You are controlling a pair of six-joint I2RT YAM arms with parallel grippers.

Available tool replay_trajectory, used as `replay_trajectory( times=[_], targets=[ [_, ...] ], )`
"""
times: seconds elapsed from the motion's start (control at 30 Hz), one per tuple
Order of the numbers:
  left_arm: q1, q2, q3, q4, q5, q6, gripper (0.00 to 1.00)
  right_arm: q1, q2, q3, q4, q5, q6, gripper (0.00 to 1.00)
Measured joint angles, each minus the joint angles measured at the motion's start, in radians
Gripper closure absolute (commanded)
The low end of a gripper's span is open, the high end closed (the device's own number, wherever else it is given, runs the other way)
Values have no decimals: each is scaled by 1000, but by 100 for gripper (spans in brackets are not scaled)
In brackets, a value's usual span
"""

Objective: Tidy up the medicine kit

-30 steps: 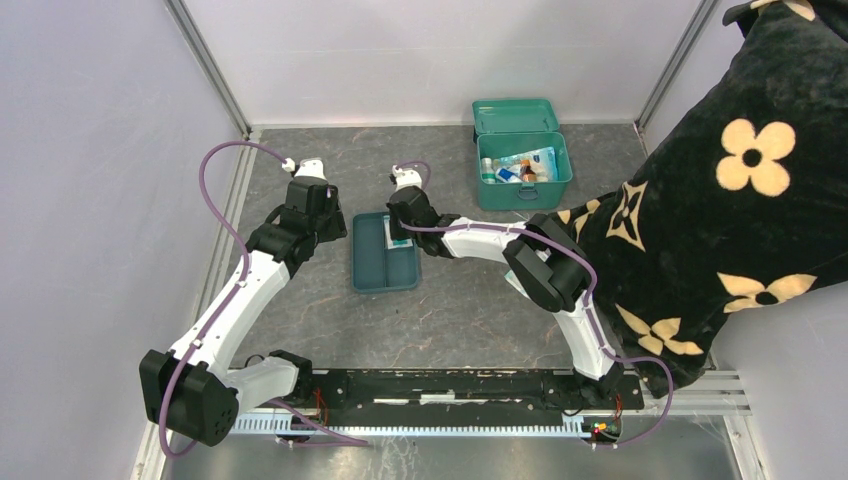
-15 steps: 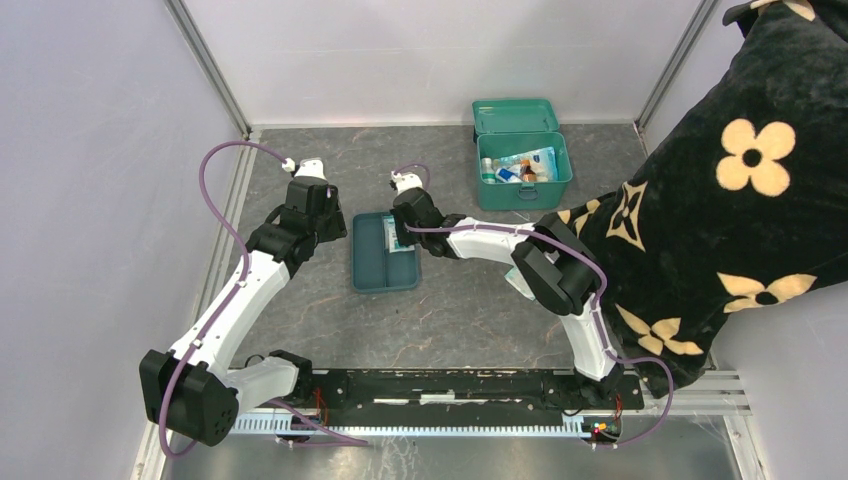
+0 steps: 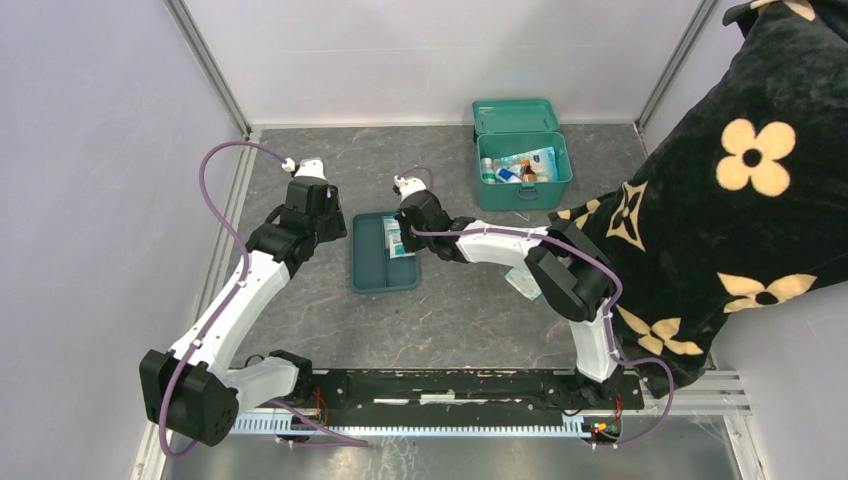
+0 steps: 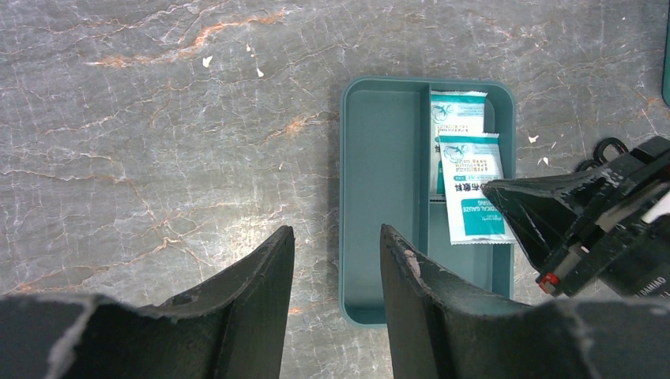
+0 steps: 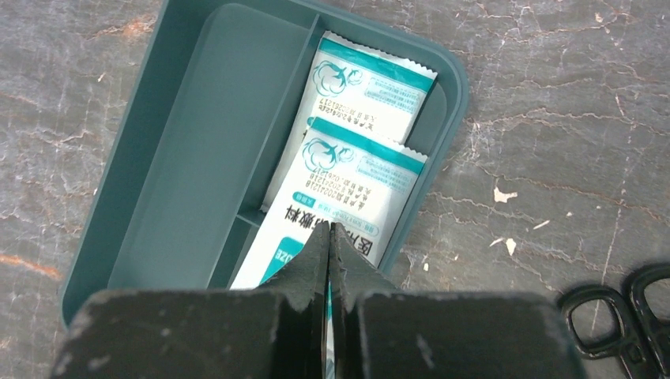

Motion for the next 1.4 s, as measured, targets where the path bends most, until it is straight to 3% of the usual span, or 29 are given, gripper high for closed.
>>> replay_trajectory(
  times=[0.57,1.4],
  targets=[
    [0,0,0,0,0,0,49,0,-50,-10,-89,-44,-19,98],
    [0,0,-2,0,0,0,50,-2,93,134,-124,-34,-26,98]
  ],
)
